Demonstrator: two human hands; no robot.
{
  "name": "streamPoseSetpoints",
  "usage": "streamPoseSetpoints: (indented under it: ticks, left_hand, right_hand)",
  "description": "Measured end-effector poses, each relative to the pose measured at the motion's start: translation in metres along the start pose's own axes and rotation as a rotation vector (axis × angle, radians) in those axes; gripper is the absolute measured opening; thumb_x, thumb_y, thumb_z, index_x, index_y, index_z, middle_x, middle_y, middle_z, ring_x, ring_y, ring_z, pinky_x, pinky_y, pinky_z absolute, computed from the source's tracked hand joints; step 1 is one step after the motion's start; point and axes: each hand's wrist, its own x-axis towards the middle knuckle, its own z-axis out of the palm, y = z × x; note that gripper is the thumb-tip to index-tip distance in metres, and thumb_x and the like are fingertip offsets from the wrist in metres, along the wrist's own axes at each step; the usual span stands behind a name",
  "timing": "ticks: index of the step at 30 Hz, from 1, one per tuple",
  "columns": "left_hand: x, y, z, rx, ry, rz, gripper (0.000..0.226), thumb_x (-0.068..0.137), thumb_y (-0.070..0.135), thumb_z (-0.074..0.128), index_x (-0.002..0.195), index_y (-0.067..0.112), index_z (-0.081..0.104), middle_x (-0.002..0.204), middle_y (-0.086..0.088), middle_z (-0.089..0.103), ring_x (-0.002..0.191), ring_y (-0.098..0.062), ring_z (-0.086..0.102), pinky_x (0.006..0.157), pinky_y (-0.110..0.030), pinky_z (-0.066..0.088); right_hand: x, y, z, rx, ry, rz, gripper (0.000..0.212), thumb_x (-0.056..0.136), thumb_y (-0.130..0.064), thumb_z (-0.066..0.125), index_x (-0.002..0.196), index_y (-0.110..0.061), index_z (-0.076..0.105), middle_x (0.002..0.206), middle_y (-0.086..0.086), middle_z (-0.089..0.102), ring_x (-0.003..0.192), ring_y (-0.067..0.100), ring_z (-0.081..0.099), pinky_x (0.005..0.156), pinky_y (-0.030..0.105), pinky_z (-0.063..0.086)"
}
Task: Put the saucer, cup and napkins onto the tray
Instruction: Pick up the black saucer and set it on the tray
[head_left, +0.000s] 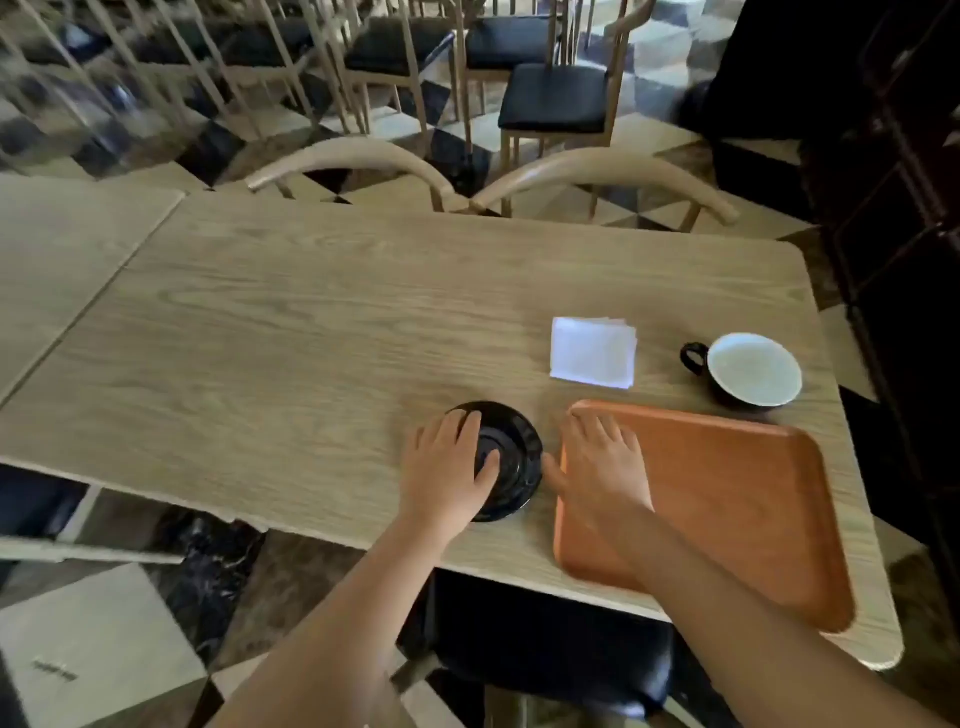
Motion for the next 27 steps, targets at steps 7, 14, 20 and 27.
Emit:
streamPoseSetpoints:
  ticks: [7, 14, 20, 27]
  left_hand:
    - [0.001, -0.054, 0.035, 0.03, -0.041, -0.079, 0.05, 0.081, 0.032, 0.06, 0.122, 0.005, 0.048, 0.11, -0.014, 0.063, 0.095, -0.032, 0.06, 0.077, -0.042, 0.048]
    - [0.001, -0.059, 0.044, -0.105, -0.086, -0.1, 0.061, 0.08, 0.03, 0.063, 0.133, 0.01, 0.038, 0.109, -0.009, 0.062, 0.097, -0.028, 0.058, 0.068, -0.037, 0.051]
    - [-0.001, -0.057, 0.042, -0.556, -0.104, -0.266, 0.057, 0.082, 0.003, 0.058, 0.134, 0.02, 0.042, 0.121, 0.0, 0.059, 0.113, -0.02, 0.052, 0.096, -0.04, 0.046]
    - [-0.002, -0.038, 0.024, -0.94, -0.083, -0.457, 0.048, 0.083, 0.001, 0.055, 0.124, 0.026, 0.052, 0.101, 0.01, 0.06, 0.077, -0.011, 0.064, 0.052, -0.021, 0.053]
  right_hand:
    - [0.027, -0.01, 0.039, 0.027, -0.052, -0.019, 0.043, 0.081, -0.033, 0.056, 0.119, -0.015, 0.047, 0.121, 0.004, 0.055, 0.114, 0.027, 0.044, 0.089, 0.039, 0.039]
    - [0.023, -0.011, 0.049, -0.014, -0.027, -0.038, 0.036, 0.08, -0.021, 0.057, 0.114, -0.011, 0.053, 0.11, 0.006, 0.062, 0.107, 0.027, 0.048, 0.089, 0.037, 0.037]
    - [0.021, -0.019, 0.049, 0.323, -0.04, 0.097, 0.029, 0.078, 0.001, 0.054, 0.107, -0.007, 0.055, 0.104, 0.01, 0.059, 0.101, 0.027, 0.049, 0.073, 0.033, 0.043]
    - [0.005, -0.001, 0.032, 0.593, 0.11, 0.248, 0.039, 0.074, 0.004, 0.048, 0.102, -0.019, 0.063, 0.086, 0.001, 0.061, 0.078, 0.019, 0.053, 0.06, 0.026, 0.04]
